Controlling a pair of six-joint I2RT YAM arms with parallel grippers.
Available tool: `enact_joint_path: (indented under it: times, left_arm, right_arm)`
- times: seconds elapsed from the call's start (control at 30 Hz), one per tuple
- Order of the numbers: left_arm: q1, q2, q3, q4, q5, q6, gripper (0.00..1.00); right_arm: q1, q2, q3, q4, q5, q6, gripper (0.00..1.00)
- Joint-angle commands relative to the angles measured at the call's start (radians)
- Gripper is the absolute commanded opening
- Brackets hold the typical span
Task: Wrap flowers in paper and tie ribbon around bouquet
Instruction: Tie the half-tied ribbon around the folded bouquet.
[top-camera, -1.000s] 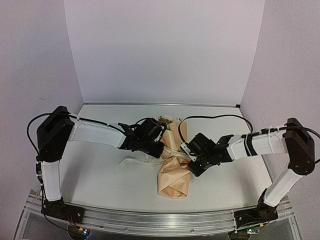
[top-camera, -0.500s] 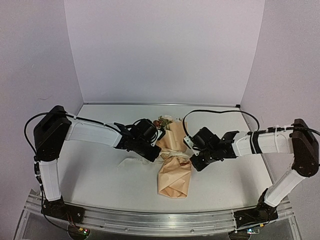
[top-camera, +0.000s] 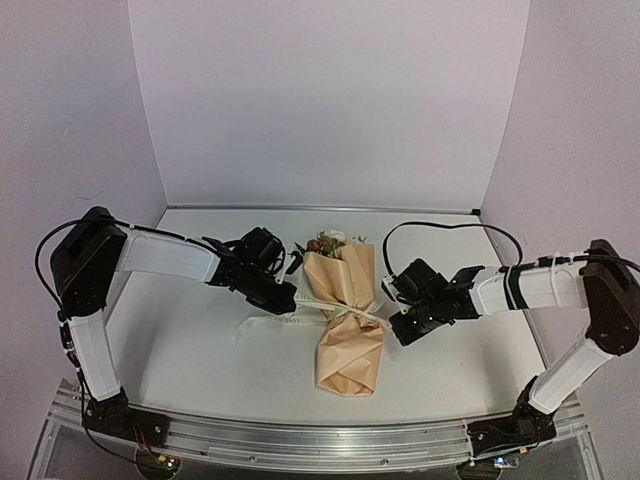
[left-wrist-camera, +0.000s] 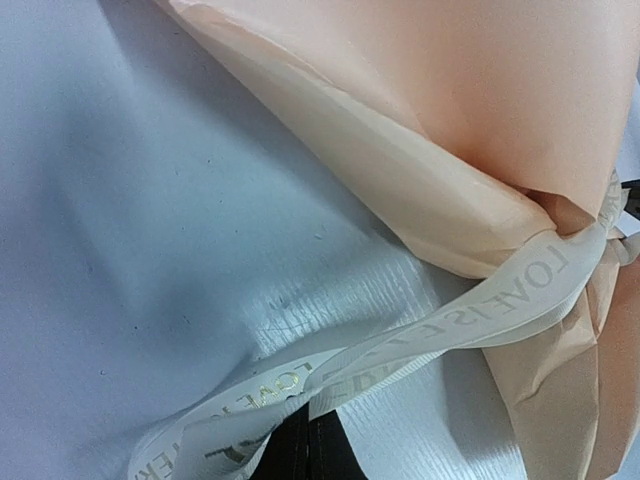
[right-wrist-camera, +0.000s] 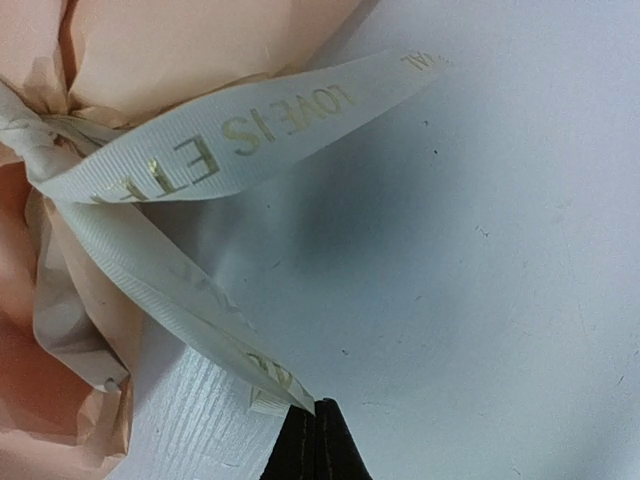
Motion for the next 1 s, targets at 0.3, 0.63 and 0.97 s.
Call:
enact_joint_path:
  times: [0.3, 0.63, 0.97]
  left_arm:
    - [0.165, -0.067, -0.093, 0.028, 0.092, -0.159, 0.0]
    - [0.274, -0.102, -0.179, 0.076, 0.125, -0.254, 0.0]
    - [0.294, -0.108, -0.204, 0.149, 0.25, -0.244, 0.0]
  right_arm:
    - [-0.022, -0.076, -0.088, -0.032, 0.038, 0.109, 0.0]
    - [-0.033, -0.065, -0.105, -0.031, 0.041, 0.148, 0.0]
    - [-0.042, -0.062, -0.096, -0.023, -0.08, 0.174, 0.0]
